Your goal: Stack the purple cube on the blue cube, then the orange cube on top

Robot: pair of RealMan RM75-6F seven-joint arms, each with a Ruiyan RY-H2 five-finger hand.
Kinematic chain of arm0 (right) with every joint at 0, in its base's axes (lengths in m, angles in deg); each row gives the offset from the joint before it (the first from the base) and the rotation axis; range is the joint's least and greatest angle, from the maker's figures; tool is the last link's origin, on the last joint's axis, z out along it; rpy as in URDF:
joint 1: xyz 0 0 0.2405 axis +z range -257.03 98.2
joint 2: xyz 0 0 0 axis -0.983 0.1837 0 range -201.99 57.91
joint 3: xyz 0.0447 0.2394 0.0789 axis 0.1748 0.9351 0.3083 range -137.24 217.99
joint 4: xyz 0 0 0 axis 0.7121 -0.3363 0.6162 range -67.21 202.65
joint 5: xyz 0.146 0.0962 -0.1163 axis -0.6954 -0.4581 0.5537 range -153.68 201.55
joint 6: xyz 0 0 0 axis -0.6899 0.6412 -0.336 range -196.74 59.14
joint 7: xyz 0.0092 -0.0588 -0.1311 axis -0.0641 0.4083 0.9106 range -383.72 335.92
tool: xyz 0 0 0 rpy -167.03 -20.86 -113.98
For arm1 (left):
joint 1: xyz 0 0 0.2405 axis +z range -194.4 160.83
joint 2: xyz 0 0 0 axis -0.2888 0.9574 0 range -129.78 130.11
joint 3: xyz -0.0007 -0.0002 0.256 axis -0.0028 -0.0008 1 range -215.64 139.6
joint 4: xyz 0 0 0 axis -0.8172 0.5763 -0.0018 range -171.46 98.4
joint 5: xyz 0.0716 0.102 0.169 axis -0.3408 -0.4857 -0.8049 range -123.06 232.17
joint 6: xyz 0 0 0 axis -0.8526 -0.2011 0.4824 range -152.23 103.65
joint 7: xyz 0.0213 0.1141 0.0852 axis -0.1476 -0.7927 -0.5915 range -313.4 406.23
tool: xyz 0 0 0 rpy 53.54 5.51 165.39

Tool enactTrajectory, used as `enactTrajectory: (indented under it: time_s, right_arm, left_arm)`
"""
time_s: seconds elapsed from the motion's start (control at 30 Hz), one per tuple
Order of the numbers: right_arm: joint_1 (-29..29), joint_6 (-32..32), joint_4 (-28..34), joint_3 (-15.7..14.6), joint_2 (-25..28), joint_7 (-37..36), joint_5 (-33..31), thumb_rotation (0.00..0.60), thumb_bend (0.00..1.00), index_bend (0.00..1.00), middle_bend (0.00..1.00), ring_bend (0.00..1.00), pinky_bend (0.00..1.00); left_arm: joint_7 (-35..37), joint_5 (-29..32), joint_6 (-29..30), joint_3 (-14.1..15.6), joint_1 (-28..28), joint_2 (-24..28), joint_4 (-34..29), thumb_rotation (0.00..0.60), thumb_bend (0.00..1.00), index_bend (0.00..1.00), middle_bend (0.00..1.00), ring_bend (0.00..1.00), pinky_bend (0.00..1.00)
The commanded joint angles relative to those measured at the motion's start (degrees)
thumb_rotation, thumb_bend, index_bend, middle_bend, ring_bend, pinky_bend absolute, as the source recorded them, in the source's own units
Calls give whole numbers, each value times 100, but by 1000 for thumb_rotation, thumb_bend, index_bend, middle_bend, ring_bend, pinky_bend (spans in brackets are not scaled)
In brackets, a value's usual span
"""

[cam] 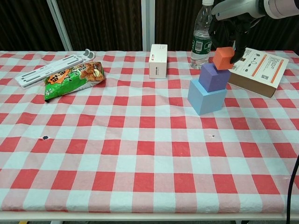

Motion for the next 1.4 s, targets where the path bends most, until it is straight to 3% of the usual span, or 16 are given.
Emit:
enactTrajectory:
  time_s: [0.03,0.63,0.9,1.1,1.27,1.4]
  right_arm:
    - [68,-63,-111,-70,-41,-141,-30,600,74,573,1000,1000,954]
    - [431,-154,-297,-512,-125,-575,-62,600,69,570,1000,1000,954]
    - [550,-60,-328,-628,-159,-683,-142,600,13,354,1000,1000,954]
    - [547,10,-284,-633,-118,-860,-11,600,12,273,1000,1000,954]
    - [471,109,148,-450,362,-1158,314,600,8,260,1000,1000,953]
    - [254,167,986,-352,1339,-1454,700,600,3,258,1000,1000,952]
  left_arm:
    - [5,-3,4,0,-1,5,4,600,51,205,153,133,276]
    - [2,17,-11,-15,-15,41,-27,600,51,205,153,133,276]
    - [0,26,-19,-12,-11,30,-9,600,51,205,153,133,276]
    - [2,36,-8,-27,-12,34,-13,600,52,205,153,133,276]
    - [-2,26,-7,-22,-13,47,-31,600,51,205,153,133,276]
    - [-39,7,3,-26,-25,60,-81,600,51,205,153,133,276]
